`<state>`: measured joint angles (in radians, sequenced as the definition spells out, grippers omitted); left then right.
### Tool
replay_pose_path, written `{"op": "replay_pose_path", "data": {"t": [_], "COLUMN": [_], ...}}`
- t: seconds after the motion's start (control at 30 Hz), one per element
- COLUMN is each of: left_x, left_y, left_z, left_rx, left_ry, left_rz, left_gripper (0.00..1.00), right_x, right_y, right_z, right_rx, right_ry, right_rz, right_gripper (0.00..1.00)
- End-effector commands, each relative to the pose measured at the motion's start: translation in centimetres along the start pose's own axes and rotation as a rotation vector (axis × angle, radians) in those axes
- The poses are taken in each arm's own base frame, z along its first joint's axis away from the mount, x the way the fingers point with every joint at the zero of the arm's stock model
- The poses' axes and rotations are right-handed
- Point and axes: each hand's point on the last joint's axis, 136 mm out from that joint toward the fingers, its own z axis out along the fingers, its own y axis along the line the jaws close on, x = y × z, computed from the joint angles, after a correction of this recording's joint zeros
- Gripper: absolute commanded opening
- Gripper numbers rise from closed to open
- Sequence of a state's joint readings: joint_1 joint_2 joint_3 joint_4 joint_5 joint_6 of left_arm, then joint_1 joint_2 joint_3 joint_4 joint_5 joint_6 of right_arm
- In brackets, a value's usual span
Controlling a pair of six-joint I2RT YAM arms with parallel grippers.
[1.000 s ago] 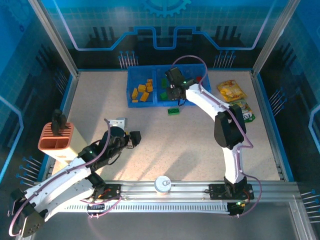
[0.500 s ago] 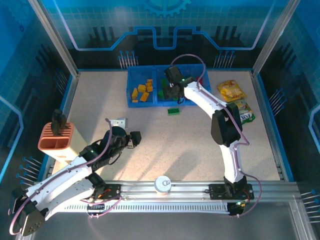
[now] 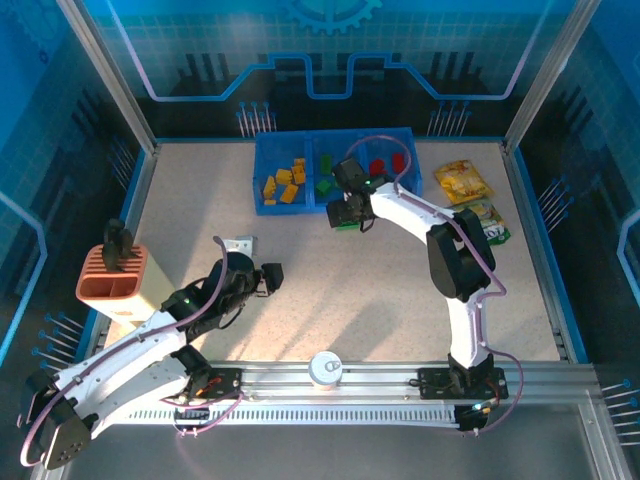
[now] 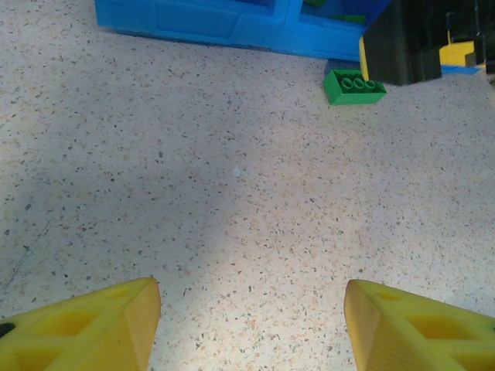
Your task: Sort the legos into containers by color
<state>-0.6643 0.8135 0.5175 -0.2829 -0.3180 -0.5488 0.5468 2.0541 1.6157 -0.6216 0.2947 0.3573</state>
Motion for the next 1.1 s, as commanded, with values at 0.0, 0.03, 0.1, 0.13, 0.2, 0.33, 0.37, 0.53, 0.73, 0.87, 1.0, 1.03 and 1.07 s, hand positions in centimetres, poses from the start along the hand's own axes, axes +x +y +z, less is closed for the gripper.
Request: {"op": "replay_pose_path", "data": {"t": [0.0,0.03,0.1,0.13,0.2,0.33,0.37,0.53,0.73,0.87,1.0,1.03,1.07], "left_x": [-0.2,-0.1,-0.1,0.0,0.0,0.1,0.0,0.1,0.1,0.2,0.3,0.2,0.2], "left_y": [0.0,0.1,0.2,0.2,0.3,0.5,0.5,0.5,0.5,0.5,0.6,0.6,0.6], "left_z": [-0.2,-0.2,-0.3,-0.4,-0.5,-0.5,-0.5,-0.5,-0.4,-0.4,-0.4,-0.4,-0.4], "left_rx": [-0.003,-0.005,-0.006,-0.008,-0.009,-0.013,-0.013,-0.014,-0.015,-0.016,-0.021,-0.021,-0.022], "left_ry": [-0.011,-0.011,-0.013,-0.014,-0.016,-0.012,-0.015,-0.014,-0.013,-0.011,-0.009,-0.011,-0.011], "left_rz": [0.011,0.010,0.007,0.006,0.004,0.006,0.007,0.005,0.007,0.006,0.007,0.007,0.007], "left_gripper": [0.65,0.65,0.65,0.65,0.65,0.65,0.65,0.65,0.65,0.65,0.65,0.65,0.65], "right_x": [-0.2,0.1,0.4,0.7,1.0,1.7,2.0,2.5,2.5,2.7,3.3,3.5,3.7], "right_y": [1.1,1.3,1.4,1.4,1.6,1.9,1.9,2.0,1.8,1.9,1.9,1.9,1.9], "right_z": [-0.1,0.3,0.7,1.0,1.4,2.4,2.6,3.3,4.4,5.3,6.1,6.3,6.4], "right_rx": [-0.042,-0.045,-0.049,-0.050,-0.060,-0.064,-0.060,-0.057,-0.052,-0.047,-0.045,-0.043,-0.042], "right_ry": [-0.022,-0.011,0.002,0.009,0.019,0.046,0.057,0.075,0.091,0.112,0.131,0.136,0.140], "right_rz": [0.016,0.018,0.024,0.028,0.036,0.040,0.043,0.053,0.066,0.070,0.070,0.069,0.071], "right_gripper": [0.96,0.96,0.96,0.96,0.95,0.94,0.94,0.93,0.93,0.91,0.88,0.87,0.84]}}
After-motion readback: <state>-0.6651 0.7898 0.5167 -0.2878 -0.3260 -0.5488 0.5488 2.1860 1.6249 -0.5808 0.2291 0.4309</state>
